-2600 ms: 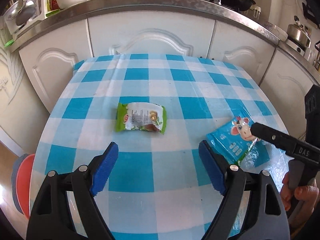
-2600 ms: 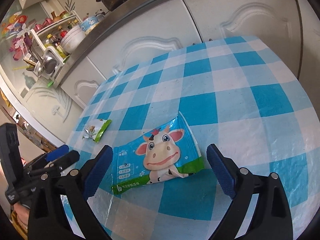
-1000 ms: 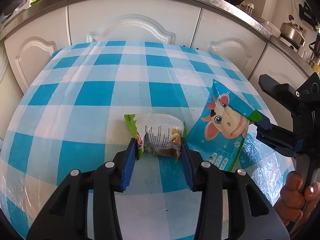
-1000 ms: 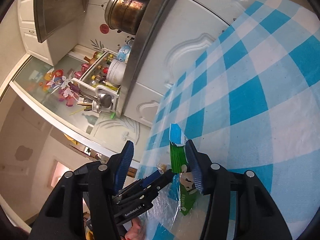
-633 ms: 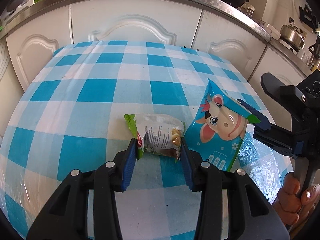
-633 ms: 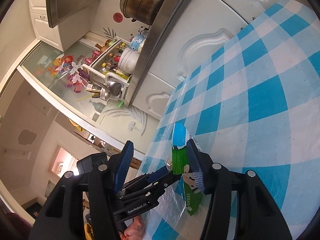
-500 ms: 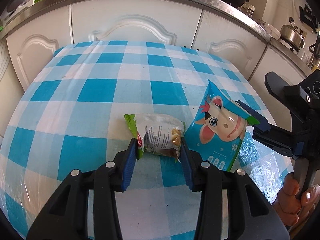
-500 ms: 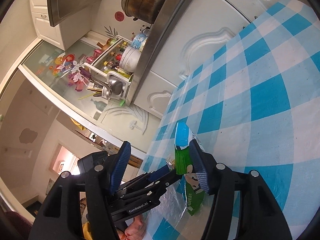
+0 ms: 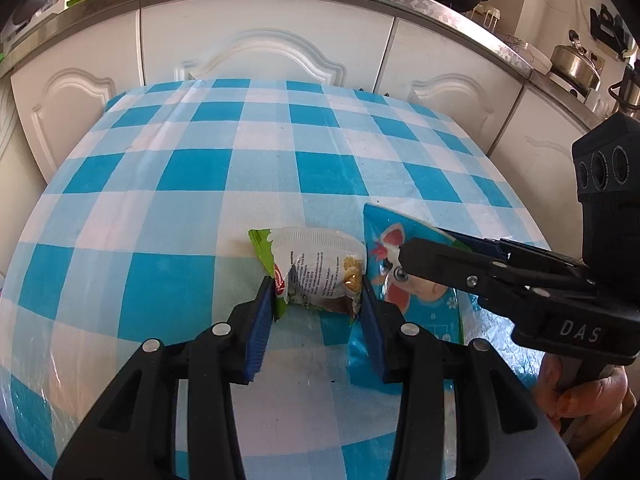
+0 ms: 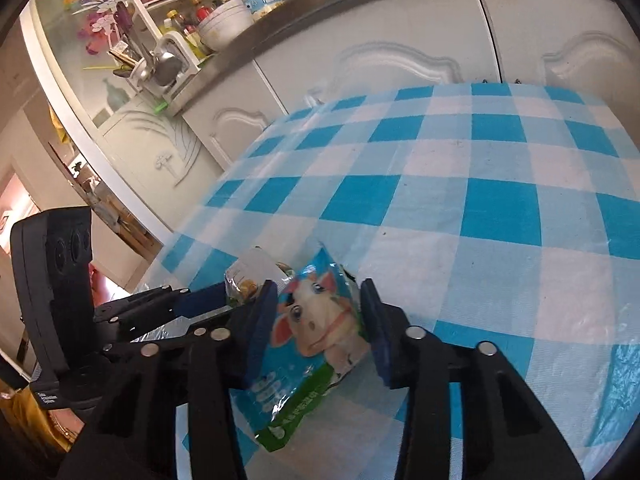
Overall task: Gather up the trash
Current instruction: 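Grasp the green-and-white wrapper with the left tool while the right tool grasps the cow-print pack, then lift the wrapper and cow-print pack and carry both over the orange bucket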
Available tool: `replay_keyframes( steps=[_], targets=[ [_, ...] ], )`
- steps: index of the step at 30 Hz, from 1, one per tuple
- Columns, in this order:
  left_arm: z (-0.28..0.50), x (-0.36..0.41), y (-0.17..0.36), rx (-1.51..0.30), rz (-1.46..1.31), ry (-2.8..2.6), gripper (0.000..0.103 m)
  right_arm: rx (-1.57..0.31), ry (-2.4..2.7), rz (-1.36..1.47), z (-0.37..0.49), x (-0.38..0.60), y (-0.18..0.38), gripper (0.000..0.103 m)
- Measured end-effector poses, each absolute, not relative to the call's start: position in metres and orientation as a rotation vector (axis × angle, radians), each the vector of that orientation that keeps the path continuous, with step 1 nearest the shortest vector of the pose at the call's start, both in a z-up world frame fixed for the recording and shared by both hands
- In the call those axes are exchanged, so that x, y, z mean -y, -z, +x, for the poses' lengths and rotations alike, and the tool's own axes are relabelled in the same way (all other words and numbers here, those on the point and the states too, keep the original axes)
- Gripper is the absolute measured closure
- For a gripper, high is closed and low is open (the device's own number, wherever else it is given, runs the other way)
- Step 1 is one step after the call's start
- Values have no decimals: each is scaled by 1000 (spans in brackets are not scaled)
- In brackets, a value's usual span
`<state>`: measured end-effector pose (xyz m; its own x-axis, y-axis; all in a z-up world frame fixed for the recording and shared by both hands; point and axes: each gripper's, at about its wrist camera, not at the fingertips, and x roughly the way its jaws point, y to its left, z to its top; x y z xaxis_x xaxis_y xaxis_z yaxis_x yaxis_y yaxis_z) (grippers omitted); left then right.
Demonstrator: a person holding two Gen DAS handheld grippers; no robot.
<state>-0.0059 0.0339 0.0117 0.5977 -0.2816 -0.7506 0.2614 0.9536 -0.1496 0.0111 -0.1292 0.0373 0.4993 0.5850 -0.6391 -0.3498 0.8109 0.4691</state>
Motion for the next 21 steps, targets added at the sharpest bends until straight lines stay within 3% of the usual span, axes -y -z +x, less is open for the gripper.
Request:
replay_keyframes(
  steps=[3,5,21],
  targets=[
    [-7,-36,-11,-875,-35,315,61,-890,-534,298,12,134,-34,86],
    [-8,-36,-11,-875,-34,316,61,-891,-528,309,10,139,-31,89],
    [-30,-69,-26,-830,-101,316,61,-669,-426,251,-32,122,-80,101]
  ],
)
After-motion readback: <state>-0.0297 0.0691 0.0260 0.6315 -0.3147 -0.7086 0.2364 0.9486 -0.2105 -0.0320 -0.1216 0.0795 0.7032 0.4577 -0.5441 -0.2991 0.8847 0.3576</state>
